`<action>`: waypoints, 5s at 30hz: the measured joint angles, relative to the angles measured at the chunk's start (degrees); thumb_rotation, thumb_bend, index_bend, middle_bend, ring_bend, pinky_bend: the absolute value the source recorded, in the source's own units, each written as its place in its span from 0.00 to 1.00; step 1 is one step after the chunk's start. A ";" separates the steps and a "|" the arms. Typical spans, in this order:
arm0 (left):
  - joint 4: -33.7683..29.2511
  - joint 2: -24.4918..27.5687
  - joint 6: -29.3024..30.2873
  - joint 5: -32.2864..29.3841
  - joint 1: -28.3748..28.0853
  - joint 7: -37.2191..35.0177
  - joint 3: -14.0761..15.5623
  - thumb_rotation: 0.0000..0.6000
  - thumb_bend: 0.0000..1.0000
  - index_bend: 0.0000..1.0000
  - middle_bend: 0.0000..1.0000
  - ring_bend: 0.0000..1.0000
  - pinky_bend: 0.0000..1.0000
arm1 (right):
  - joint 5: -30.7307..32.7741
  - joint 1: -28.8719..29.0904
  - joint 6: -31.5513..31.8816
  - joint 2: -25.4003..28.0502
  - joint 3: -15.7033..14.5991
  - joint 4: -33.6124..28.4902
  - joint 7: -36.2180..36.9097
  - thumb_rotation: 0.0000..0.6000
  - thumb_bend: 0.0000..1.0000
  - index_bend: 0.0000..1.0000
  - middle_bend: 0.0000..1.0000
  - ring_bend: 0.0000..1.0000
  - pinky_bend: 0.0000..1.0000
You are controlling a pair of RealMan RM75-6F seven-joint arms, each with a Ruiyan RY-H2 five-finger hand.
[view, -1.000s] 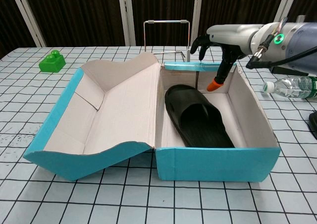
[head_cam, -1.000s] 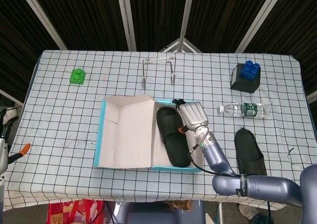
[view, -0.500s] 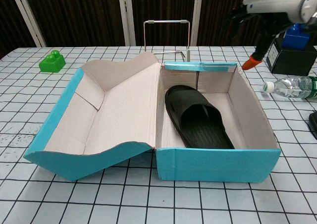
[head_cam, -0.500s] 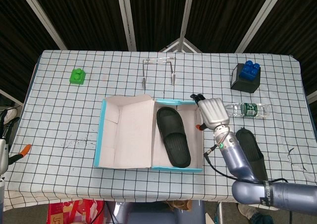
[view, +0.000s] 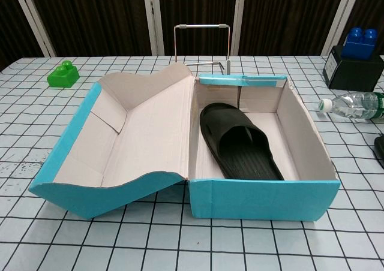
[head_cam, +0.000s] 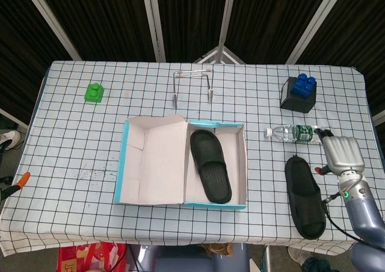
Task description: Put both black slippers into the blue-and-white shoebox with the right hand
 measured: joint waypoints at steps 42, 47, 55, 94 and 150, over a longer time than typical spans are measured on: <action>-0.08 -0.24 -1.51 -1.17 -0.29 0.60 -0.11 1.00 0.23 0.19 0.00 0.00 0.12 | -36.27 -28.70 14.13 -17.69 -12.01 18.37 13.26 1.00 0.00 0.20 0.25 1.00 1.00; -0.15 -0.20 -1.33 -1.07 -0.26 0.63 -0.13 1.00 0.23 0.19 0.00 0.00 0.12 | -36.76 -28.92 14.13 -19.47 -11.20 19.98 12.64 1.00 0.00 0.20 0.25 1.00 1.00; -0.22 -0.33 -1.12 -1.02 -0.21 1.02 -0.17 1.00 0.23 0.19 0.00 0.00 0.12 | -37.87 -29.08 13.38 -22.91 -10.13 23.79 12.86 1.00 0.00 0.20 0.25 1.00 1.00; -0.28 -0.39 -1.00 -0.77 -0.20 0.96 -0.11 1.00 0.23 0.19 0.00 0.00 0.12 | -42.97 -28.59 13.37 -20.83 -6.50 23.08 22.62 1.00 0.44 0.66 0.45 1.00 1.00; 0.53 -0.58 -1.60 -1.64 -0.33 0.44 -0.53 1.00 0.23 0.19 0.00 0.00 0.12 | 3.39 5.03 7.04 -21.83 13.00 -8.48 4.36 1.00 0.49 0.82 0.48 1.00 1.00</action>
